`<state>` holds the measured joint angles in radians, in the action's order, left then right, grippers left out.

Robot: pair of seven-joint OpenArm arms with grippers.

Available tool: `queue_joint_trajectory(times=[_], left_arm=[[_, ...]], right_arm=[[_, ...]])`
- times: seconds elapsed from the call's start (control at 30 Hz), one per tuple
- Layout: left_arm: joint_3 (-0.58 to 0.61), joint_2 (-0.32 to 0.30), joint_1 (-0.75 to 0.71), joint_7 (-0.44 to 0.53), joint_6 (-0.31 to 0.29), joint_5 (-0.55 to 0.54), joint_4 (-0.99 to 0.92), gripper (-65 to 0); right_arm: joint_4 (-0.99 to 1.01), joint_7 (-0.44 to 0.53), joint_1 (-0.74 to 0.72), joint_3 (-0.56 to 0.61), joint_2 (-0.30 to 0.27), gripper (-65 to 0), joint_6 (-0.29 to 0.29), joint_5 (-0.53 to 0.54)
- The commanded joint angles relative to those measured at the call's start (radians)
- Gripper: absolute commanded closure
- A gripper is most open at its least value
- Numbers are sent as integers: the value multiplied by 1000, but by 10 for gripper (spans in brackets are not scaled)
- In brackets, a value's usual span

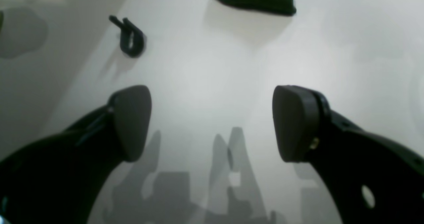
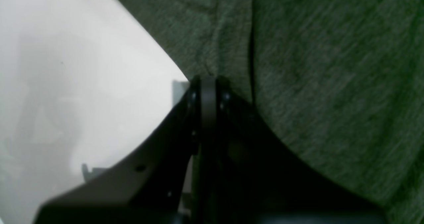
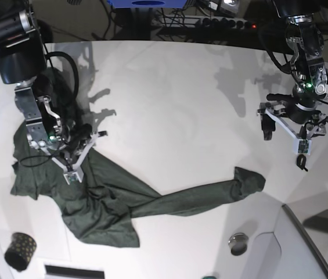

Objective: Layout the t-shirt on the table in an organized manner, then fold the t-shirt properly
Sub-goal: 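Lower the shirt, release with the left gripper, and pull with the right gripper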

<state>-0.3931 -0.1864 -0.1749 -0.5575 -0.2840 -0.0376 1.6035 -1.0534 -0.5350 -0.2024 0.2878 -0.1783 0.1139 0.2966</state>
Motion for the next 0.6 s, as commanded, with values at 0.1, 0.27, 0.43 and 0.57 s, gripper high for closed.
queue_joint_trajectory(times=[0.1,0.27,0.43,0.57], left_arm=[[-4,-12,19,23,6,-8,4,-550],[-4,-12,53,23,6,-8,-70,-550],[-2,-12,62,23,6,-8,-85,-550],[-2,-12,84,23,6,-8,-85,-550]], right_arm=[[-169,-26,36,-5,-2,0,0,10],[-290,-127,71,-5,0,-2,0,11],[-517,-184,179,-5,0,-2,4,11],[-726,-247,295,3,0,-2,10,13]])
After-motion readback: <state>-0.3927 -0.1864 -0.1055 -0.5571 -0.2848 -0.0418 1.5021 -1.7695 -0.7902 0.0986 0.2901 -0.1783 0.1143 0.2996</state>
